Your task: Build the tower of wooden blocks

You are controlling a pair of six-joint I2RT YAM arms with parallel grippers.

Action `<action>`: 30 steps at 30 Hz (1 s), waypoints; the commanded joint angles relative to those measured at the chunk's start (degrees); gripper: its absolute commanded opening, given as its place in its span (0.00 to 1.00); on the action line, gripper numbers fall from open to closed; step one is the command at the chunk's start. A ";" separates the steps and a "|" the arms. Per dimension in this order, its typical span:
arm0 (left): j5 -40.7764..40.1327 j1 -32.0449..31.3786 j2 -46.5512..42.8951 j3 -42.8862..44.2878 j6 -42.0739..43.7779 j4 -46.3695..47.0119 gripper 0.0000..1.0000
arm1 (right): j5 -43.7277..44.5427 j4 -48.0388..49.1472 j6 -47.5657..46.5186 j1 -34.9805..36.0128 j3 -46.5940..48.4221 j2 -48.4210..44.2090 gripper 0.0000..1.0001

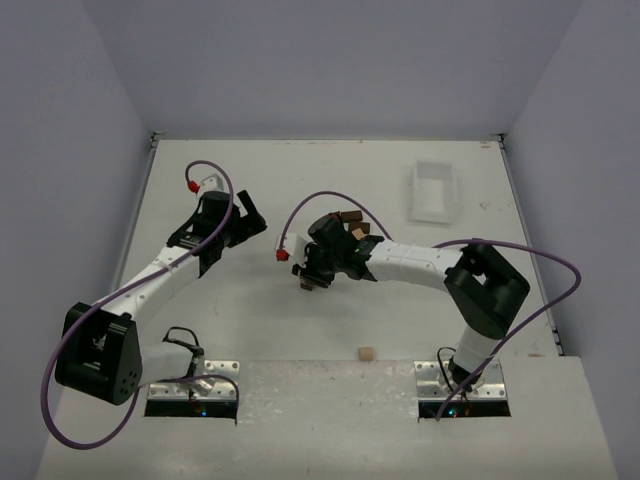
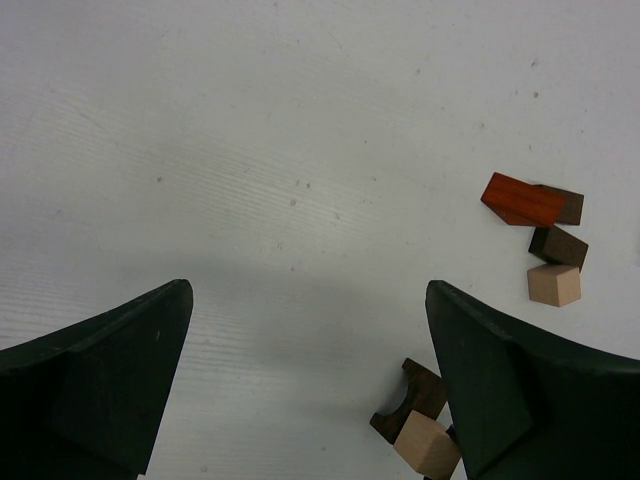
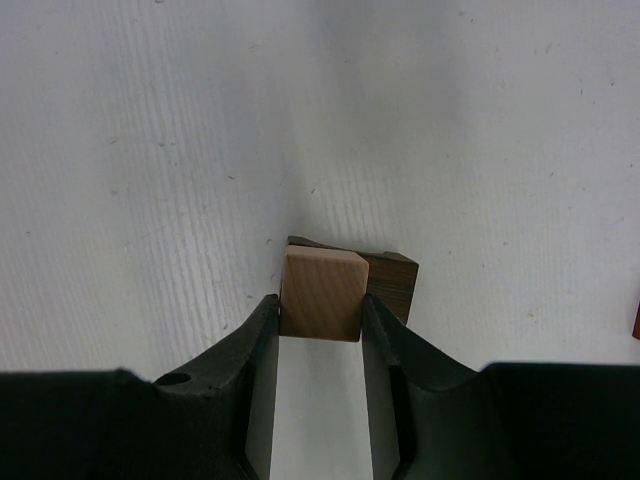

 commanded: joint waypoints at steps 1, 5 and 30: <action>-0.11 0.46 -1.44 0.08 0.31 2.06 1.00 | 0.91 3.06 1.62 0.50 1.48 -0.07 0.20; -0.06 0.46 -1.51 0.11 0.24 1.99 1.00 | 1.46 2.98 1.60 0.65 1.48 0.32 0.22; 0.95 0.46 -1.51 -0.01 0.46 2.20 1.00 | 2.33 3.71 1.98 0.78 -0.15 -0.48 0.31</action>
